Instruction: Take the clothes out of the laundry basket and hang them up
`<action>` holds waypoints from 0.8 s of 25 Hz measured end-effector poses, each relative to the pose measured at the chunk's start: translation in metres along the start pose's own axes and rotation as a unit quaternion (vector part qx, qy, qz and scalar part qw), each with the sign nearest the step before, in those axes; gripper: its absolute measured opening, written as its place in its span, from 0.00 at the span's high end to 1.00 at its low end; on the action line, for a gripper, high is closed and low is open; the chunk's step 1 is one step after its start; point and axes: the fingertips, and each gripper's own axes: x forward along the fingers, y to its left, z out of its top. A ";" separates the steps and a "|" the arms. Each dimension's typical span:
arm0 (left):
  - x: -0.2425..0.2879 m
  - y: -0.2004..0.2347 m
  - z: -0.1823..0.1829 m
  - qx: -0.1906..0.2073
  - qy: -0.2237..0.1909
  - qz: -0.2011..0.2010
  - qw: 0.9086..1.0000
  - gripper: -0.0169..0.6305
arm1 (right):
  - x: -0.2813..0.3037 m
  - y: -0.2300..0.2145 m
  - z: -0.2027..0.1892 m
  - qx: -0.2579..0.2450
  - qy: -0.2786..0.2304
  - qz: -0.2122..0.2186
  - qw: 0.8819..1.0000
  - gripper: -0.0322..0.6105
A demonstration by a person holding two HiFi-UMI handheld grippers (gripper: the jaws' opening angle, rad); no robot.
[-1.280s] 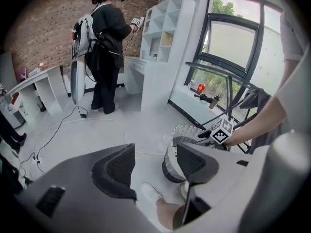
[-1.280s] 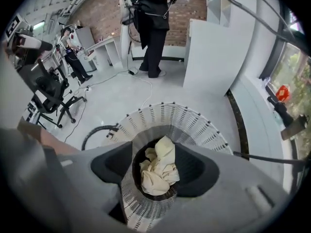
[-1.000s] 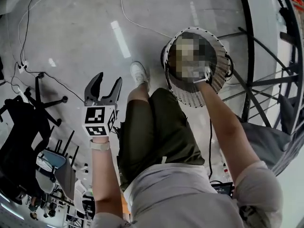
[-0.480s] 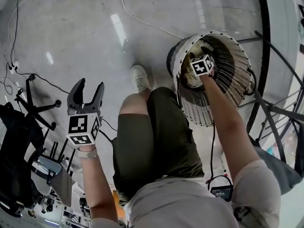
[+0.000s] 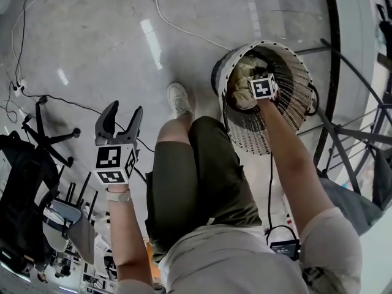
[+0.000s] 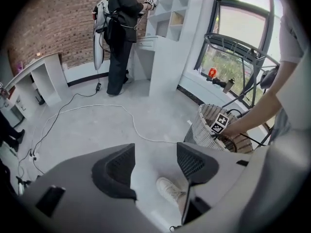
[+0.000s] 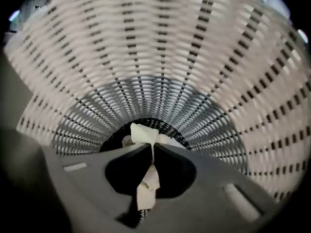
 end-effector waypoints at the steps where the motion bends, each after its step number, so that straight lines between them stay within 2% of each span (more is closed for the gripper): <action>1: -0.006 -0.007 0.008 0.004 0.000 -0.008 1.000 0.56 | -0.015 -0.001 0.000 0.006 -0.005 0.000 1.000 0.92; 5: -0.034 -0.035 0.041 0.022 -0.005 -0.035 0.999 0.56 | -0.079 -0.006 0.002 0.018 -0.012 -0.002 1.000 0.92; 11: -0.081 -0.071 0.083 0.004 -0.010 -0.079 0.997 0.56 | -0.173 -0.004 -0.012 0.035 -0.009 0.005 0.999 0.92; 20: -0.128 -0.124 0.146 0.067 -0.016 -0.150 0.986 0.56 | -0.315 -0.007 -0.038 0.106 -0.039 -0.036 0.993 0.92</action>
